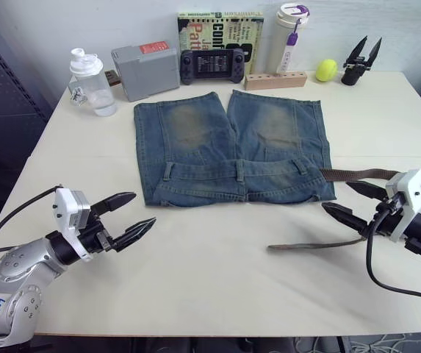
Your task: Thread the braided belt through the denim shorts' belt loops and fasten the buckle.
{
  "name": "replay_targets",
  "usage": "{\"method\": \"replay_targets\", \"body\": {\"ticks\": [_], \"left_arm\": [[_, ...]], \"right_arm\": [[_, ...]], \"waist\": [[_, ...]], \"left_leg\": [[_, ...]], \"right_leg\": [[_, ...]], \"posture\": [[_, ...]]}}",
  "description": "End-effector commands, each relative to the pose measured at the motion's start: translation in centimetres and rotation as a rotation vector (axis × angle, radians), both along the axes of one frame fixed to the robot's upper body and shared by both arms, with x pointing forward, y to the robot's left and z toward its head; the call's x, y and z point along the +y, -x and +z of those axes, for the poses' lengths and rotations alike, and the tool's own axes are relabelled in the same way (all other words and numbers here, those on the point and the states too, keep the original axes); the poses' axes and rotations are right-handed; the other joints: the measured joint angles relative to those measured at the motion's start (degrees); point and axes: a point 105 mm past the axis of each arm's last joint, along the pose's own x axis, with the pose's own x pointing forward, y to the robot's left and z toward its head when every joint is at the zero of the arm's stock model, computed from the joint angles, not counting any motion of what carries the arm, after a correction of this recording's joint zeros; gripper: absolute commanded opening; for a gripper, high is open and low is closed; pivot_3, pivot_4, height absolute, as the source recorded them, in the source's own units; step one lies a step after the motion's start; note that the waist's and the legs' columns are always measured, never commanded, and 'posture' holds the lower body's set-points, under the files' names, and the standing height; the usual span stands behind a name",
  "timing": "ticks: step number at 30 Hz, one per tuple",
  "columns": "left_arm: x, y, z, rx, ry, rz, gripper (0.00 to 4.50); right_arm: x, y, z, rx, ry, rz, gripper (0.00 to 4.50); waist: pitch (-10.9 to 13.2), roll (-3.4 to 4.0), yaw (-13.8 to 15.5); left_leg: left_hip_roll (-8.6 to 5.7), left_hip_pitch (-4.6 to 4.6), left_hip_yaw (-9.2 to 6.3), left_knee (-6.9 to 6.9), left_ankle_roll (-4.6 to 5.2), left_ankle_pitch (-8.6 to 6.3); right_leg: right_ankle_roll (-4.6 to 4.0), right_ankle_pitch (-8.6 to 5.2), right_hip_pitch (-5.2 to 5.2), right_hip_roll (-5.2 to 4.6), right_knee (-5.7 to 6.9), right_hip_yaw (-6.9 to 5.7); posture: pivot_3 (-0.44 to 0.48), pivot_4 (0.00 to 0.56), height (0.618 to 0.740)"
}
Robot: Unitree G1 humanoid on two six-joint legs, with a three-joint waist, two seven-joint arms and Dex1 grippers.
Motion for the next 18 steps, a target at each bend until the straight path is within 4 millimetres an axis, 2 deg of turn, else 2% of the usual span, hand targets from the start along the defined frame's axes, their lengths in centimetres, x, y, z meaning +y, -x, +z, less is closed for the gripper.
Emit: {"method": "replay_targets", "body": {"ticks": [1,18], "left_arm": [[0.11,-0.14,0.76,-0.04,0.001,0.009,4.5],[0.17,-0.27,0.75,-0.045,-0.011,0.014,4.5]], "right_arm": [[0.05,0.05,0.75,-0.036,0.007,0.002,4.45],[0.06,0.09,0.47,-0.03,0.0,-0.002,4.45]], "waist": [[0.0,0.0,0.0],[0.0,0.0,0.0]], "left_leg": [[0.0,0.0,0.0,0.0,0.0,0.0],[0.0,0.0,0.0,0.0,0.0,0.0]], "right_leg": [[0.0,0.0,0.0,0.0,0.0,0.0],[0.0,0.0,0.0,0.0,0.0,0.0]], "posture": [[0.0,0.15,0.726],[0.0,0.15,0.726]]}}
